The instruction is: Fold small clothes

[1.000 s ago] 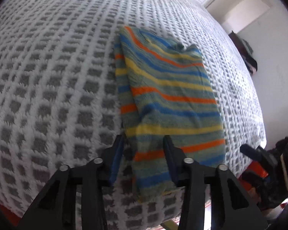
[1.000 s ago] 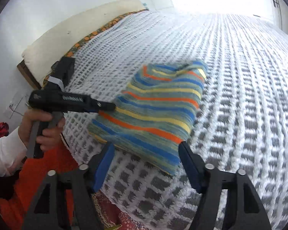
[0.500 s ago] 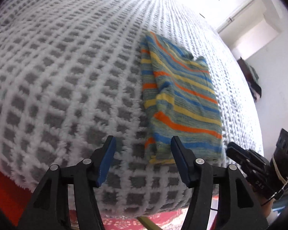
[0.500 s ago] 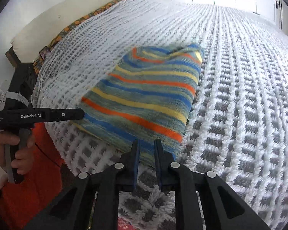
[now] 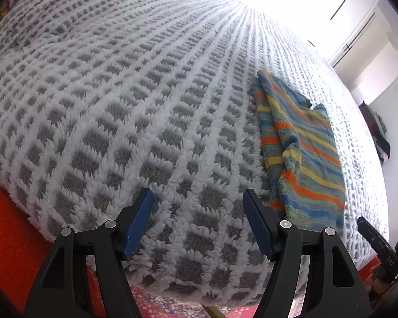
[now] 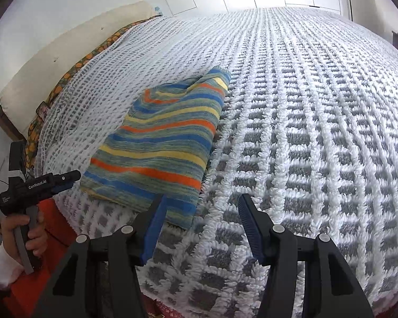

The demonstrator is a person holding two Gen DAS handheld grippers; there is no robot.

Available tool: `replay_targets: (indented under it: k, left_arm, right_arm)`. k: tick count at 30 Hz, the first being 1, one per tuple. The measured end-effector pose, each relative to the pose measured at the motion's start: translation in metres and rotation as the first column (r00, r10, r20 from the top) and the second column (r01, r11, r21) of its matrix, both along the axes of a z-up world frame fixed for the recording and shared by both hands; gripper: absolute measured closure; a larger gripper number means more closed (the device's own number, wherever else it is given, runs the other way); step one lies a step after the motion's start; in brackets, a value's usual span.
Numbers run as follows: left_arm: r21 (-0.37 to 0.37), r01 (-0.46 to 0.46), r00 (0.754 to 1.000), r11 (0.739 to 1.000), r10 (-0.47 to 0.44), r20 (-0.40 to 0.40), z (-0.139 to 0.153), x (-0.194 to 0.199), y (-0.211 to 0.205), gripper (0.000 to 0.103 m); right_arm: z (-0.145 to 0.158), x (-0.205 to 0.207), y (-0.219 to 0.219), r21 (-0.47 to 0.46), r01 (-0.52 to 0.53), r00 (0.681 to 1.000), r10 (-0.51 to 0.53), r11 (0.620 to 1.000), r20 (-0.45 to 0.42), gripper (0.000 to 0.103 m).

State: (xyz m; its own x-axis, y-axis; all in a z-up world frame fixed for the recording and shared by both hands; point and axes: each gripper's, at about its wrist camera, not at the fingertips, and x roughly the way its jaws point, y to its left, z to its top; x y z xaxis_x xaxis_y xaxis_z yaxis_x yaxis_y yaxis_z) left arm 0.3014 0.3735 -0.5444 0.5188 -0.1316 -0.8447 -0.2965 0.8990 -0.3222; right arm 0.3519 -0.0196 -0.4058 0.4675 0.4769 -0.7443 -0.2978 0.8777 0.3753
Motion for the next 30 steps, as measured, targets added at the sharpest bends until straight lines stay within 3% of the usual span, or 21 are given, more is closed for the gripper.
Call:
replay_targets:
  k: [7,10,12,14,16,20,23,27,28,29,30]
  left_arm:
    - [-0.066,-0.022,1.0,0.998,0.022,-0.001,0.004,-0.007,0.012,0.031]
    - [-0.162,-0.003,1.0,0.987,0.004,0.008,0.007,0.003,0.016,0.031]
    - [-0.215,0.071,0.997,0.974,-0.065,0.037,0.019,0.026,0.013,0.029]
    - [-0.248,0.15,0.989,0.957,-0.148,0.027,0.023,0.052,0.005,0.015]
    - [-0.262,0.203,0.978,0.943,-0.206,0.015,0.023,0.071,-0.002,0.015]
    - [-0.196,0.27,0.955,0.943,-0.288,-0.071,0.0,0.131,-0.028,0.015]
    - [-0.206,0.281,0.94,0.937,-0.312,-0.138,-0.018,0.154,-0.044,0.016]
    - [-0.226,0.341,0.917,0.913,-0.376,-0.134,-0.023,0.165,-0.065,0.015]
    - [-0.234,0.349,0.912,0.908,-0.386,-0.138,-0.024,0.166,-0.07,0.017]
    - [-0.23,0.35,0.911,0.908,-0.387,-0.143,-0.026,0.167,-0.073,0.033]
    - [-0.22,0.351,0.911,0.91,-0.386,-0.143,-0.028,0.169,-0.077,0.054]
  right_arm:
    - [-0.004,-0.007,0.014,0.006,-0.017,1.0,0.017,1.0,0.005,0.047]
    - [-0.002,-0.005,0.008,0.053,-0.005,1.0,0.005,0.999,-0.005,0.047]
    - [-0.002,0.004,0.001,0.106,0.006,1.0,-0.003,0.994,-0.027,0.047]
    - [-0.002,0.019,-0.004,0.162,0.013,0.999,-0.005,0.987,-0.051,0.047]
    - [0.0,0.039,-0.007,0.204,0.013,0.998,0.0,0.979,-0.064,0.044]
    - [-0.011,0.096,0.004,0.28,-0.017,0.986,0.062,0.96,-0.155,0.039]
    - [-0.032,0.136,0.018,0.28,-0.029,0.972,0.093,0.959,-0.218,0.039]
    - [-0.069,0.176,0.031,0.317,0.027,0.946,0.077,0.948,-0.313,0.042]
    - [-0.075,0.183,0.036,0.359,0.026,0.94,0.1,0.933,-0.327,0.049]
    - [-0.082,0.187,0.042,0.389,0.02,0.929,0.127,0.921,-0.348,0.054]
    - [-0.086,0.189,0.047,0.384,0.019,0.922,0.132,0.923,-0.363,0.067]
